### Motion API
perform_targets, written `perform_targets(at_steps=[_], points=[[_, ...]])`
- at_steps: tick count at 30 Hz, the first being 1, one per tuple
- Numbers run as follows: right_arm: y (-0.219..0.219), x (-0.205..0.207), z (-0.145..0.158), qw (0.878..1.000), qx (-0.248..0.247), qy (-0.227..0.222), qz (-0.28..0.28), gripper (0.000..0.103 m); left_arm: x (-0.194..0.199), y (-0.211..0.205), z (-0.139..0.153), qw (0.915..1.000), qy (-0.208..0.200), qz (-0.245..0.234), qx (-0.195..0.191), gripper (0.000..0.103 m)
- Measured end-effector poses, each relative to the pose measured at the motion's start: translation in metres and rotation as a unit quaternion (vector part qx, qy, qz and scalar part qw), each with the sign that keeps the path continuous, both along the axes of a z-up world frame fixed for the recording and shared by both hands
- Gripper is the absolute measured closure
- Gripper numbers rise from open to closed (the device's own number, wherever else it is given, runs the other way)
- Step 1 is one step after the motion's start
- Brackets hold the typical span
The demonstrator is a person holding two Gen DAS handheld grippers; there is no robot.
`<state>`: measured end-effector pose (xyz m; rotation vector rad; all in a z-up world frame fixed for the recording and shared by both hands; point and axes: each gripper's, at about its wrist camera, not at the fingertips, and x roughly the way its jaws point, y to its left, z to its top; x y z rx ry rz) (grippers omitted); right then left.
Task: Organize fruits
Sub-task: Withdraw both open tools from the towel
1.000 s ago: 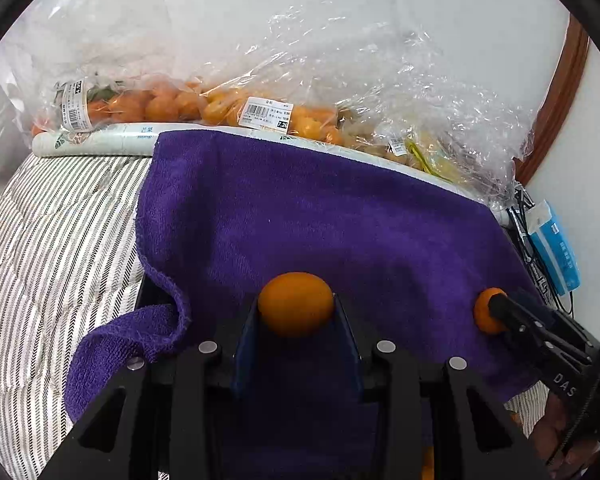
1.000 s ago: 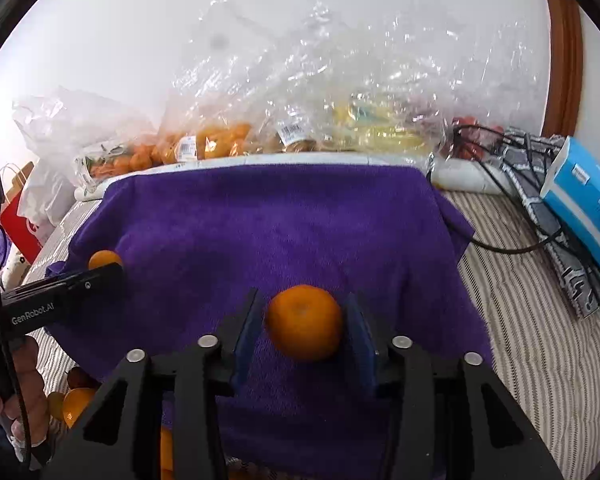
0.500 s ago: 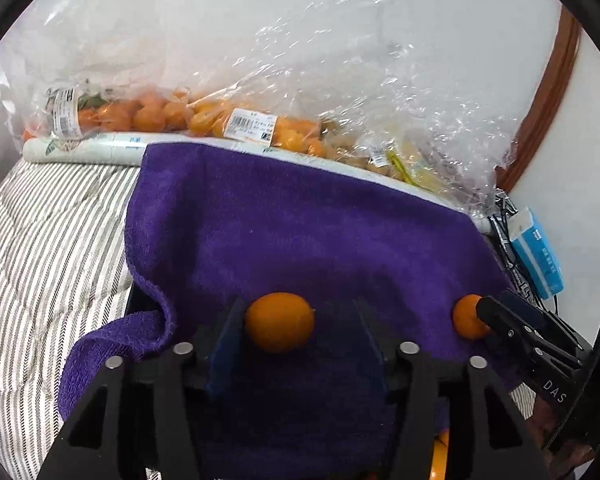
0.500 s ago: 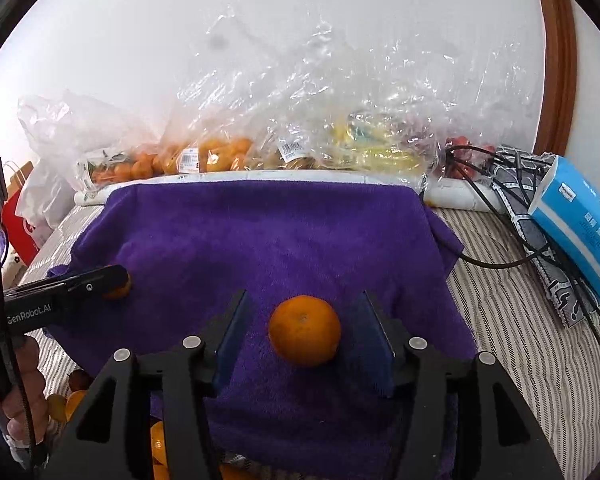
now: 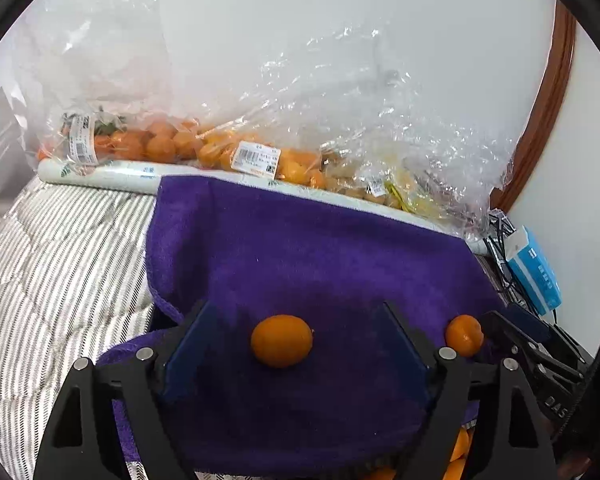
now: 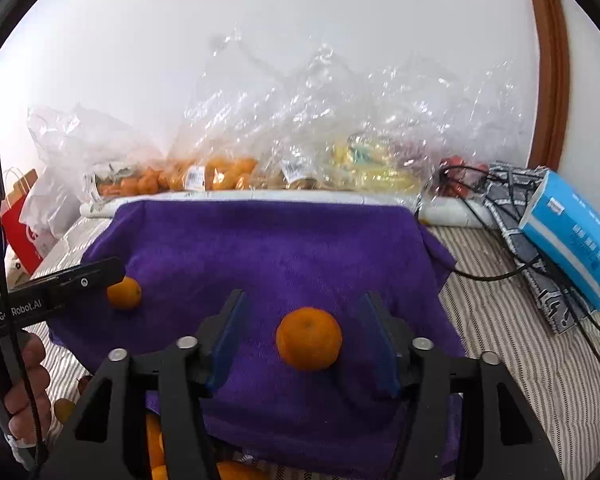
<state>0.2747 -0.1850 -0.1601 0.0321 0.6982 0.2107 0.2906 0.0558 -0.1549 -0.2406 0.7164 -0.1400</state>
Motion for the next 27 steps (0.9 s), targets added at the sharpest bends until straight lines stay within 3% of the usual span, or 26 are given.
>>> perform_targets(at_steps=[6, 12, 18, 20, 27], points=[[0.003, -0.005, 0.008, 1.0, 0.004, 0.008, 0.008, 0.037, -0.002, -0.002, 0.004, 0.9997, -0.008, 0.015, 0.015, 0.018], [0.009, -0.032, 0.027, 1.0, 0.002, -0.009, 0.0, 0.035, -0.012, -0.006, 0.021, 0.9982, -0.041, 0.021, 0.039, 0.018], [0.006, -0.068, 0.035, 1.0, 0.003, 0.005, -0.01, 0.035, -0.025, -0.013, 0.045, 0.9976, -0.046, -0.003, 0.05, 0.019], [0.004, -0.08, 0.04, 1.0, -0.004, 0.007, -0.019, 0.035, -0.039, -0.013, 0.053, 0.9978, -0.054, -0.012, 0.038, 0.019], [-0.005, -0.123, 0.061, 0.999, -0.008, -0.001, -0.045, 0.035, -0.081, -0.012, 0.065, 0.9971, -0.033, -0.045, 0.05, 0.019]])
